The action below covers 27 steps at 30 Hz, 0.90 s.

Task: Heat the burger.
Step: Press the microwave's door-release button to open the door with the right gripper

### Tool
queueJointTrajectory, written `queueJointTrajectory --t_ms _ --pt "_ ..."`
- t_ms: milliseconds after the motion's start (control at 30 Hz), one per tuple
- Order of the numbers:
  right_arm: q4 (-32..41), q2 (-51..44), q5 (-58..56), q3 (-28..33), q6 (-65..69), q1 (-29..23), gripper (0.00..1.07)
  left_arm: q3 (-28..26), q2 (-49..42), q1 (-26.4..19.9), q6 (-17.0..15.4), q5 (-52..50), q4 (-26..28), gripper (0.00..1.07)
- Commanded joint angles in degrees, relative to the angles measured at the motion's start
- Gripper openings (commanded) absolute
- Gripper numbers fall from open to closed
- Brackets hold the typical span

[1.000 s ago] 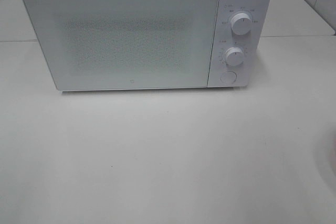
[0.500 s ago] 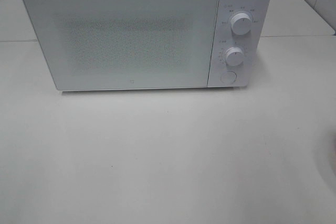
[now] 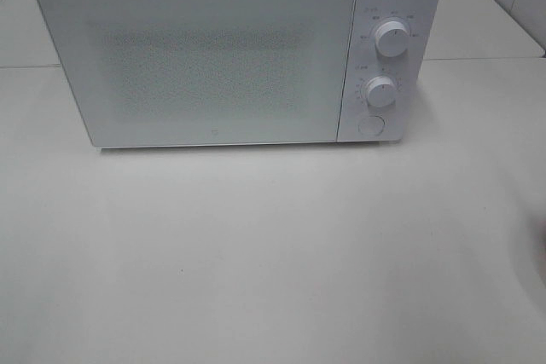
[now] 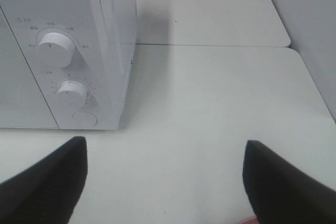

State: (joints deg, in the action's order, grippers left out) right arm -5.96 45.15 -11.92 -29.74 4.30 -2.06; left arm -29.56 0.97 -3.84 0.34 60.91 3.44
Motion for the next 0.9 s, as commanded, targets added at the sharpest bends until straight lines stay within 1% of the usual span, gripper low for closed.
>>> queueJointTrajectory --t_ms 33,67,100,133,167,200,267,300,367,400,433,700,767,800,867,900 --pt "-2.6 2.0 7.3 1.8 0.6 0.1 0.74 0.1 -0.1 -0.1 0.2 0.3 0.1 0.98" --pt "-3.0 3.0 12.6 3.6 0.6 0.1 0.74 0.1 -0.1 -0.1 0.2 0.3 0.1 0.98" --pt "-3.0 3.0 12.6 3.6 0.6 0.1 0.74 0.1 -0.1 -0.1 0.2 0.3 0.1 0.98" --pt "-3.4 3.5 15.8 4.7 0.6 0.1 0.74 0.1 -0.1 -0.1 0.2 0.3 0.1 0.98" --pt "-3.8 4.3 22.0 6.8 0.6 0.1 0.74 0.1 -0.1 -0.1 0.2 0.3 0.1 0.98" --pt "-3.8 4.3 22.0 6.8 0.6 0.1 0.74 0.1 -0.1 -0.1 0.2 0.3 0.1 0.98" --pt "-3.8 5.6 30.2 10.2 0.6 0.1 0.74 0.1 -0.1 -0.1 0.2 0.3 0.1 0.98" --pt "-3.8 5.6 30.2 10.2 0.6 0.1 0.74 0.1 -0.1 -0.1 0.2 0.3 0.1 0.98" --pt "-3.7 7.3 37.2 12.8 0.6 0.1 0.74 0.1 -0.1 -0.1 0.2 0.3 0.1 0.98" --pt "-3.7 7.3 37.2 12.8 0.6 0.1 0.74 0.1 -0.1 -0.1 0.2 0.3 0.1 0.98" --pt "-3.7 8.5 40.9 13.3 1.1 0.1 0.74 0.1 -0.1 -0.1 0.2 0.3 0.1 0.98" --pt "-3.7 14.8 44.2 13.3 1.9 0.1 0.74 0.1 -0.1 -0.1 0.2 0.3 0.1 0.98" --pt "-2.7 17.9 45.0 13.3 1.3 -1.8 0.74 0.1 -0.1 -0.1 0.2 0.3 0.1 0.98" --pt "-2.7 17.9 45.0 13.3 1.3 -1.8 0.74 0.1 -0.1 -0.1 0.2 0.3 0.1 0.98" --pt "0.9 21.1 46.3 13.3 -2.2 -6.0 0.74 0.1 -0.1 -0.1 0.2 0.3 0.1 0.98" --pt "0.9 21.1 46.3 13.3 -2.2 -6.0 0.74 0.1 -0.1 -0.1 0.2 0.3 0.1 0.98"
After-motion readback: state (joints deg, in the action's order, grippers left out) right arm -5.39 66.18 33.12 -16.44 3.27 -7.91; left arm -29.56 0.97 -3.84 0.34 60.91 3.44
